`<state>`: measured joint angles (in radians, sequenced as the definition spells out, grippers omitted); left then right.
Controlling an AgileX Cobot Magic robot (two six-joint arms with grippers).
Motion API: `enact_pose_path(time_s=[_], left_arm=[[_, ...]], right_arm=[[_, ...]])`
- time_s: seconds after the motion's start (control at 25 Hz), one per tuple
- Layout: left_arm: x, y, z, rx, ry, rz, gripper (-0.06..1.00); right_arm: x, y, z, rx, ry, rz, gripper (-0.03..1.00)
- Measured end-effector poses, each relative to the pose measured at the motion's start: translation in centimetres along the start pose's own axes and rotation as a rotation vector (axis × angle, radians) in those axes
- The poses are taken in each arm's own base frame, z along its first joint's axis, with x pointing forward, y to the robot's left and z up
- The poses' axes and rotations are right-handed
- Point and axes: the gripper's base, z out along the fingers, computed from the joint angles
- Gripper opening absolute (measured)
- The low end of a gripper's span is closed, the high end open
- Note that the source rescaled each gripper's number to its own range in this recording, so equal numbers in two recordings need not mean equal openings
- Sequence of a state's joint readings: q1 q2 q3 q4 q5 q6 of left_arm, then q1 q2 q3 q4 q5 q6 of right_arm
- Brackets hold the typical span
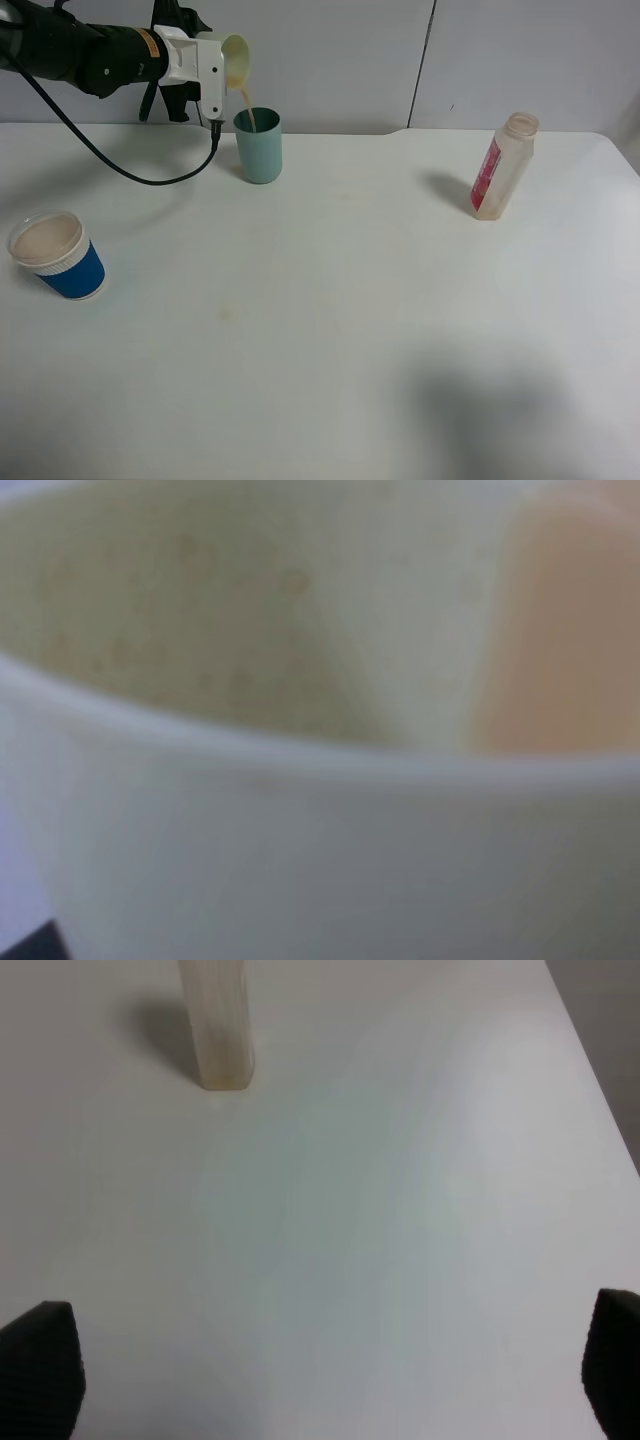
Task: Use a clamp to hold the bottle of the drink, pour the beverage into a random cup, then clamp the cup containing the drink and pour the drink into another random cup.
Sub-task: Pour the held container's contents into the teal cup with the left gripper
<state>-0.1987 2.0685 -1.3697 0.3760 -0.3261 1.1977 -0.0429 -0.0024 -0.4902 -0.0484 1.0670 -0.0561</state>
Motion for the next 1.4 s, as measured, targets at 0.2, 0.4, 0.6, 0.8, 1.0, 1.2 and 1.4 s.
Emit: enact_pose_path(time_s=[0.2, 0.4, 0.6, 0.8, 1.0, 1.2, 1.4], left_arm=[[-0.1, 0.0, 0.0, -0.001, -0.001, 0.001, 0.03], [-1.2, 0.0, 0.1, 0.0, -0.024, 0.008, 0.03], [-2.2, 0.0, 0.1, 0.0, -0.045, 0.034, 0.03], [-2.2, 0.0, 0.1, -0.002, -0.046, 0.041, 0.03], [-2.2, 0.0, 0.1, -0.003, -0.046, 0.051, 0.03], [-2.2, 0.0, 0.1, -0.004, -0.046, 0.093, 0.03], [-2.2, 0.0, 0.1, -0.004, -0.046, 0.116, 0.03]], right_arm=[[0.0, 0.0, 0.0, 0.0, 0.0, 0.0, 1.0], [0.0, 0.0, 0.0, 0.0, 0.0, 0.0, 1.0], [0.0, 0.0, 0.0, 0.0, 0.0, 0.0, 1.0], [0.0, 0.0, 0.0, 0.0, 0.0, 0.0, 1.0], [0.0, 0.0, 0.0, 0.0, 0.0, 0.001, 1.0], [0.0, 0.0, 0.0, 0.0, 0.0, 0.003, 1.0], [0.0, 0.0, 0.0, 0.0, 0.0, 0.003, 1.0]])
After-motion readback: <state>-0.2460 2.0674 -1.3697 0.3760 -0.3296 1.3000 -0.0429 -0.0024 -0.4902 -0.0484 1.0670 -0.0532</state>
